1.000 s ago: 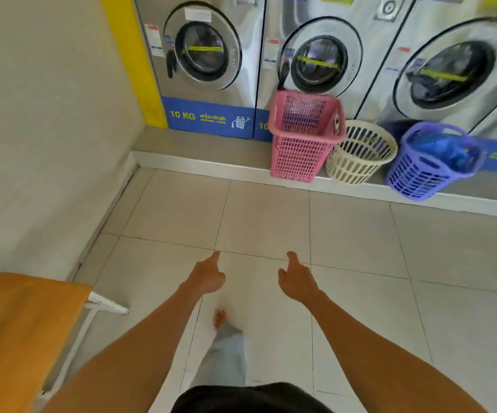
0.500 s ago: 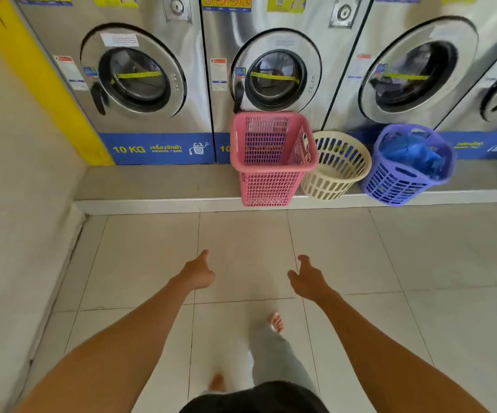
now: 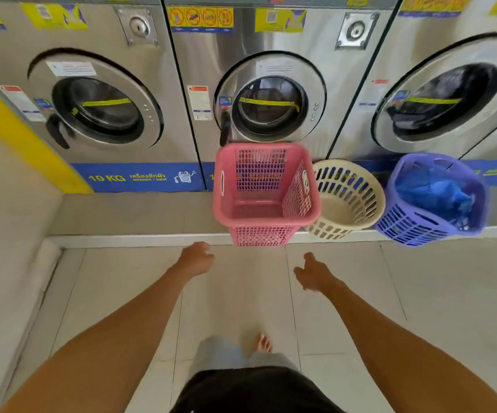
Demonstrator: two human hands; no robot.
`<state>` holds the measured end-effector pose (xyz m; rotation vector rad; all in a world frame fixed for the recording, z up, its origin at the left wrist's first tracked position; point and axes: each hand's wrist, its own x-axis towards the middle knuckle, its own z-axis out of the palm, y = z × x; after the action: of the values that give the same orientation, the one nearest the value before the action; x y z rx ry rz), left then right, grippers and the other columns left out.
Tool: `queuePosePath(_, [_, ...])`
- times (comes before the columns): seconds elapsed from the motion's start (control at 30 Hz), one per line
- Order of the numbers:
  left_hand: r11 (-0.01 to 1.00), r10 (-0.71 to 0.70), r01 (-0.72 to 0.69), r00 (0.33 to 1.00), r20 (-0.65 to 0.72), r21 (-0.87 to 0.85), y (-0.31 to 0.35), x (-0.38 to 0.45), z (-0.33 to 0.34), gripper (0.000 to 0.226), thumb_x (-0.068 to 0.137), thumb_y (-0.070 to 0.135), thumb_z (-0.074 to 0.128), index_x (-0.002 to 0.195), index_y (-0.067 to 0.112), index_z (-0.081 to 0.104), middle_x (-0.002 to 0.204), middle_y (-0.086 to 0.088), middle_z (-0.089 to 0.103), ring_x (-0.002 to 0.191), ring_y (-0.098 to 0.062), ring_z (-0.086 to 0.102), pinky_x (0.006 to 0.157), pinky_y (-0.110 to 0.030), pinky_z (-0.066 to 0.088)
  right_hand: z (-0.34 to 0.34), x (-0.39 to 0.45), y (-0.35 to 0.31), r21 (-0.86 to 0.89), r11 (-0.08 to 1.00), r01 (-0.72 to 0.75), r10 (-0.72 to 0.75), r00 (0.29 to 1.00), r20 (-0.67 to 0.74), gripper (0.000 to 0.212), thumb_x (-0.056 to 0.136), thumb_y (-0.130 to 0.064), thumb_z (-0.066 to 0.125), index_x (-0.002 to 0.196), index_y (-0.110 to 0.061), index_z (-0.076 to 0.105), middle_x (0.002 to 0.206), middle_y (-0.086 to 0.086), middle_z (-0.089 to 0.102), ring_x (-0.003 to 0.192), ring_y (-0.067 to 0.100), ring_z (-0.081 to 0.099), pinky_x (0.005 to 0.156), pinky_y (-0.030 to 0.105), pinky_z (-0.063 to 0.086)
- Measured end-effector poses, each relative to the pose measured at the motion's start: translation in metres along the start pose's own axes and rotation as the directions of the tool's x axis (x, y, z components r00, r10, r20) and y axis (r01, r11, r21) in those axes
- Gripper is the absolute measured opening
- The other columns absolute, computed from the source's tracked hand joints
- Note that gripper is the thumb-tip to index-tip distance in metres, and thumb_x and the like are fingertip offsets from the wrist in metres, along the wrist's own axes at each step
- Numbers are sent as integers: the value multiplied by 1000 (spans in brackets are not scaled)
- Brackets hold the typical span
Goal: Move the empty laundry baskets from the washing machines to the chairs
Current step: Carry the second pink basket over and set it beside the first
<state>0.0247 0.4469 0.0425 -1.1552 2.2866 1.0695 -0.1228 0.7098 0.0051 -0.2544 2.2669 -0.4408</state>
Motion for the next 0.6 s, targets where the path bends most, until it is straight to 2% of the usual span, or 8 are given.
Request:
queuePosePath(0.27, [994,-112,112,993,29,9,43,92,-33,47,88,14,52,135,13,55,142,-9,53,130,-27,51,108,-33,42,-78,95,-38,13,1000,-25,25,1000,-17,63,100,-30,45,155,-11,20,134,20,61,114,35,65,93,40,52])
queuePosePath(0.33, [993,-114,115,993,35,-5,53,122,-42,46,88,15,53,134,13,55,136,-12,58,124,-31,56,102,-36,46,-93,110,-48,13,1000,-10,11,1000,-25,56,102,-26,44,152,-10,26,129,20,63,113,34,65,87,38,53])
queuePosePath(0.43, [995,-102,101,992,78,21,72,162,-61,41,90,19,53,131,14,57,129,-14,63,118,-33,60,92,-36,51,-117,132,-60,-8,1000,-20,19,999,-35,51,104,-23,43,150,-6,29,126,19,63,112,36,64,90,40,53])
queuePosePath(0.5, [992,-124,119,987,98,50,80,185,-74,41,89,17,52,129,15,58,129,-12,63,118,-33,60,86,-33,51,-136,148,-62,39,997,-67,69,997,-42,49,103,-25,45,147,-7,32,114,16,64,98,32,65,73,35,55])
queuePosePath(0.53, [988,-139,132,985,105,75,85,196,-81,41,89,15,50,129,14,59,130,-12,62,118,-33,60,85,-31,51,-146,158,-62,49,995,-92,95,994,-60,48,103,-27,46,145,-7,34,112,15,65,95,31,66,70,34,55])
queuePosePath(0.6, [985,-135,124,987,88,122,100,216,-96,40,87,13,50,124,9,62,128,-11,63,115,-33,61,82,-30,51,-163,177,-58,47,989,-142,146,986,-86,49,103,-32,46,144,-7,35,119,19,66,98,32,68,78,38,57])
